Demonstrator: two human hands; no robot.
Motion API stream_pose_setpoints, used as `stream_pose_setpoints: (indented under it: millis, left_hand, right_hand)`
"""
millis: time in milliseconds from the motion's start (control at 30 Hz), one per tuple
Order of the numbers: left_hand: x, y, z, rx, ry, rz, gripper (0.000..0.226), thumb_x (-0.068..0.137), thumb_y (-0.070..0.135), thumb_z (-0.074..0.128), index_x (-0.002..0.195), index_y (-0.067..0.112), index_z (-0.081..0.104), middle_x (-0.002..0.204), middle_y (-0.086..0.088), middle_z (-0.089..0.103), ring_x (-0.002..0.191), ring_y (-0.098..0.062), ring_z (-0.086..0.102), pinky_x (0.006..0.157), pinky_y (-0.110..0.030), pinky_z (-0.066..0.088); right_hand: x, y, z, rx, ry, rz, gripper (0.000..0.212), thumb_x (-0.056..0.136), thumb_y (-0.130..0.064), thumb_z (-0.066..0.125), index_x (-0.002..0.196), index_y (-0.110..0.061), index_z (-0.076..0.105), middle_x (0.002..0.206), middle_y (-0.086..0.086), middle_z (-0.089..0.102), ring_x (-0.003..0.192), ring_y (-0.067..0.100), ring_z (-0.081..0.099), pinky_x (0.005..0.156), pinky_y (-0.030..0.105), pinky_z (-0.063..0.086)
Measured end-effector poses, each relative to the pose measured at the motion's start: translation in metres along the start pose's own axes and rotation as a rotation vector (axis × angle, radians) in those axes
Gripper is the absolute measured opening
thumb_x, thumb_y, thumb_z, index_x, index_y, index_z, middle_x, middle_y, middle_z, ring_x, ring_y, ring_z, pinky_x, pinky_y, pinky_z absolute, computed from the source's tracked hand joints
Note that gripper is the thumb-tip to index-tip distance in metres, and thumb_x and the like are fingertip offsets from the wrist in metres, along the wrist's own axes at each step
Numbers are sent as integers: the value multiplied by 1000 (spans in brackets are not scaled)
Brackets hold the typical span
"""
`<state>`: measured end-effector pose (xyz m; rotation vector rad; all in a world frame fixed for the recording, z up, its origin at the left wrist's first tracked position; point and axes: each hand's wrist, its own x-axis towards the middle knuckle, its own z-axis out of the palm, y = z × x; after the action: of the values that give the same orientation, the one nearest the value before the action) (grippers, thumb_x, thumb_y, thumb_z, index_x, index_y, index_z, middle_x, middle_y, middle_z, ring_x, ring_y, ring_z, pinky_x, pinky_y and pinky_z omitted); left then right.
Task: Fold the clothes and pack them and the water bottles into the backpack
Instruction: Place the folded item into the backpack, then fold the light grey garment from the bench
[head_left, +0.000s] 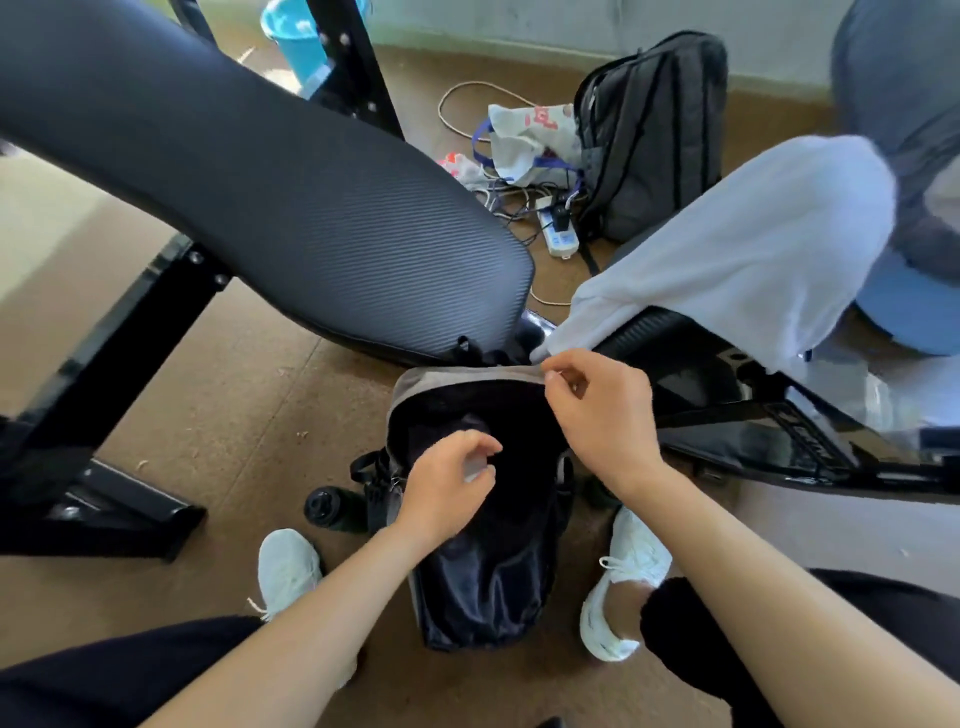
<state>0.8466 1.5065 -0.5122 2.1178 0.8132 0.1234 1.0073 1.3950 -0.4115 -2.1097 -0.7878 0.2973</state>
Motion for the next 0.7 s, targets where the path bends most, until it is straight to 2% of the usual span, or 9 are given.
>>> stream_pose_setpoints:
  millis: [100,167,233,300,367,467,567,633,700]
  left_hand:
    - [12,50,-5,-95,43,28,24,89,9,70,104,28,72,99,17,72,97,3,66,89,-23,54]
    - [22,84,-5,-126,54,56,25,89,11,70,105,29,71,99,16,73,96,2,66,87,-20,51]
    - [30,119,-5,-153,49,118,26,90,12,71,109,29,70,103,14,73,98,0,65,87,-19,50]
    - [38,152,-1,-135,47,206,31,90,13,72,117,27,67,112,11,70,102,-5,65,90,-25,53]
    - [47,178,7,-75,53,291,43,88,16,75,127,26,61,123,8,64,109,-12,62,94,-33,54]
    - [63,202,21,6,65,420,69,81,16,77,142,25,48,138,4,51,127,-20,53,104,-42,50]
    - [79,216,32,127,53,494,82,79,17,78,151,27,39,145,6,47,135,-20,48,106,-40,48]
    - [87,222,35,160,88,475,67,86,23,73,147,27,46,141,5,54,127,-20,55,93,-37,50]
    - [91,223,30,127,169,460,35,94,28,65,128,24,63,122,3,67,108,-23,65,80,-35,51]
  right_hand:
    - [-9,-3,-37,60,469,-30,9,88,-13,70,96,-13,70,75,1,60,63,20,55,67,32,50]
    - [-6,0,-63,197,751,98,24,84,-15,72,106,-11,62,94,8,54,70,20,51,71,26,48]
    - [1,2,-84,396,897,312,45,82,-19,76,118,-16,51,120,8,43,84,15,53,79,21,52]
    - [6,8,-94,578,837,497,62,82,-22,80,132,-18,43,133,4,32,92,4,50,80,8,50]
    - [12,17,-95,727,694,588,59,86,-24,78,135,-20,47,131,-4,44,97,0,54,80,7,49]
    - [19,27,-94,735,695,644,22,90,-23,74,107,-20,60,97,-7,64,99,16,66,82,24,50]
    - [18,23,-95,655,757,611,11,92,-19,70,90,-19,59,81,-9,58,78,8,60,77,27,51]
    - [12,14,-91,614,744,447,19,92,-17,70,81,-23,56,75,-11,58,68,-1,55,72,22,49]
    - [8,5,-86,556,618,231,17,92,-15,72,82,-20,58,75,-9,60,67,-1,56,68,18,47]
